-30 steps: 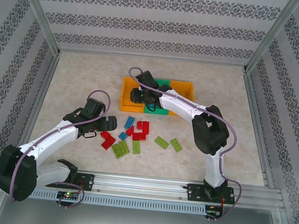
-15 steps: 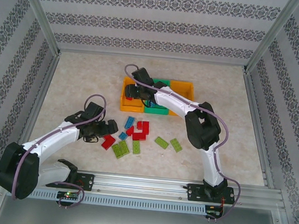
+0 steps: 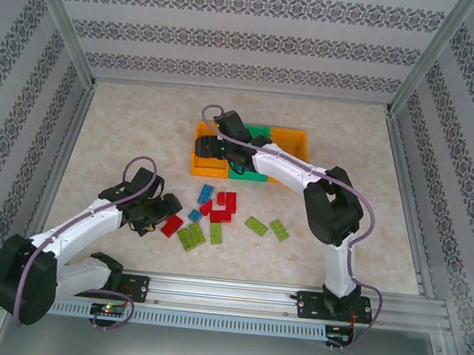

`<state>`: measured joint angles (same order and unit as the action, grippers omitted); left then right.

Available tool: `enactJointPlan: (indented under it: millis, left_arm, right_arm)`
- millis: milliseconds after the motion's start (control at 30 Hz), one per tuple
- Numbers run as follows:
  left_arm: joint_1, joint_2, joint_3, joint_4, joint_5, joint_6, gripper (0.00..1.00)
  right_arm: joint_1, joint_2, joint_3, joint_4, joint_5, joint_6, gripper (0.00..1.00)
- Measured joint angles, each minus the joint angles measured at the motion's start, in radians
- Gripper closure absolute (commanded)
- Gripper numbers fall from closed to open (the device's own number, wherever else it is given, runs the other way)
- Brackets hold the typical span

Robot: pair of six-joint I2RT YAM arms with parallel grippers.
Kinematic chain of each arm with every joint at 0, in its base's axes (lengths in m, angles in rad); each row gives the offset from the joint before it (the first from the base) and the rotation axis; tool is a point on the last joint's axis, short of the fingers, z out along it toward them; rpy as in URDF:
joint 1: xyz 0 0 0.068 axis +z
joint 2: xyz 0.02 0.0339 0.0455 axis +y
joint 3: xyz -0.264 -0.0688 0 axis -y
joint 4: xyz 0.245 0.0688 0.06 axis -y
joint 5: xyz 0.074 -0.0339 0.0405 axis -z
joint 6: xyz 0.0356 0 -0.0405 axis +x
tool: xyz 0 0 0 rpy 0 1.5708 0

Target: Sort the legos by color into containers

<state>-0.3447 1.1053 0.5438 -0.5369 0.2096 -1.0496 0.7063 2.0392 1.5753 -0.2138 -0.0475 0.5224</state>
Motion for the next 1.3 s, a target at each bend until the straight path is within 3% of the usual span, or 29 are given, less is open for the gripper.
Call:
enactJointPlan:
  millis: [433, 533, 833, 1067, 1300]
  left_arm:
    - [0.000, 0.189, 0.113, 0.014, -0.023, -0.003, 0.27]
    - [0.002, 0.229, 0.124, 0.028, -0.023, 0.004, 0.35]
    - [0.013, 0.283, 0.124, 0.051, -0.027, 0.027, 0.44]
    - [0.020, 0.293, 0.132, 0.024, -0.037, 0.057, 0.69]
    - [0.020, 0.293, 0.203, 0.009, -0.081, 0.105, 0.74]
  right_arm:
    - [-0.024, -0.262, -0.403, 0.178, 0.016, -0.005, 0.15]
    - [-0.033, -0.328, -0.462, 0.196, 0.029, -0.010, 0.14]
    - [-0.083, -0.487, -0.621, 0.219, 0.078, -0.030, 0.11]
    - [-0.122, -0.574, -0.741, 0.210, 0.113, -0.029, 0.11]
    - [-0.124, -0.642, -0.809, 0.201, 0.139, -0.029, 0.11]
